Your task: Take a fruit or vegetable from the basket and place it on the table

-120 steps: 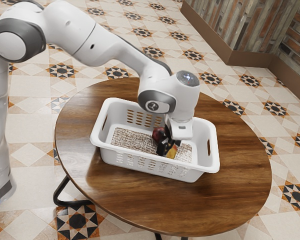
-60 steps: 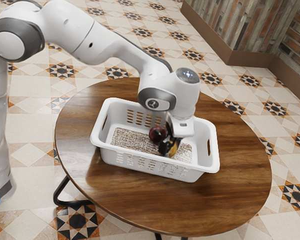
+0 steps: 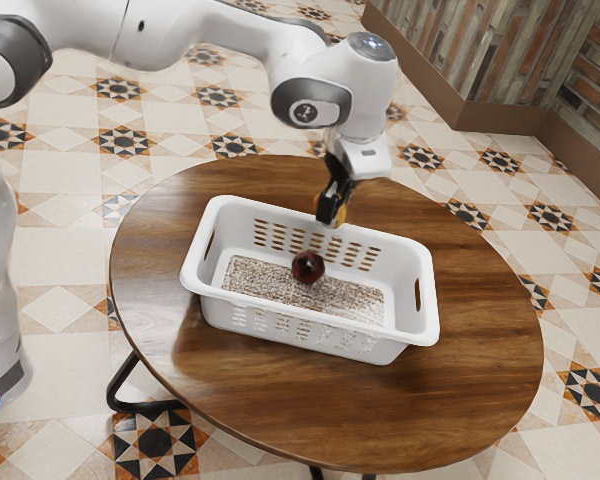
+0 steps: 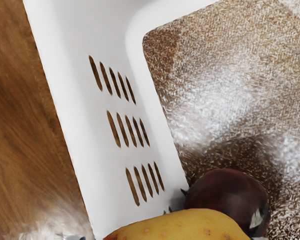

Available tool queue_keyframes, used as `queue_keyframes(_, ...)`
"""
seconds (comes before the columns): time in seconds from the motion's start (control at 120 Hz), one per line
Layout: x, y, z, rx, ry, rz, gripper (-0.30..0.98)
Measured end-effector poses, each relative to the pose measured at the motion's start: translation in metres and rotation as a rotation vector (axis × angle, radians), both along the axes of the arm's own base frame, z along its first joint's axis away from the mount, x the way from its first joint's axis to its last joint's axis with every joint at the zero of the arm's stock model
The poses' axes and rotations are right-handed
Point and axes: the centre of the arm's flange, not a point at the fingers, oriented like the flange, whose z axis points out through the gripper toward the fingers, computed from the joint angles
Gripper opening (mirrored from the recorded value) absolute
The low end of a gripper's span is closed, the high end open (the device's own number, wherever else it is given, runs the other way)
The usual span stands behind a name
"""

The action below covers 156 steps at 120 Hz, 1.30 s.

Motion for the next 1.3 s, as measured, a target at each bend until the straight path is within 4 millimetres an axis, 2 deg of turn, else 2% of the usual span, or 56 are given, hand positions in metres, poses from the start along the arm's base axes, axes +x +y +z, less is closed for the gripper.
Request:
queue_keyframes(0.083, -0.007, 0.069, -0.001, -0.005, 0.043, 0.146, 0.26)
queue_keyframes(0.15, -0.014, 0.103, -0.003, -0.011, 0.077, 0.224, 0.25)
queue_keyframes(0.2, -0.019, 0.114, -0.004, -0.015, 0.097, 0.257, 0.25)
queue_keyframes(0.367, -0.030, 0.136, -0.007, -0.024, 0.149, 0.326, 0.25)
queue_keyframes(0.533, -0.036, 0.168, -0.008, -0.029, 0.142, 0.399, 0.25)
queue_keyframes(0.617, -0.035, 0.175, -0.009, -0.029, 0.125, 0.414, 0.25)
queue_keyframes(0.75, -0.030, 0.174, -0.008, -0.029, 0.094, 0.414, 0.28)
queue_keyframes(0.867, -0.031, 0.182, -0.004, -0.048, 0.076, 0.438, 0.45)
queue_keyframes(0.983, -0.034, 0.195, 0.000, -0.069, 0.065, 0.471, 0.58)
queue_keyframes(1.3, -0.032, 0.190, 0.001, -0.086, 0.067, 0.467, 0.67)
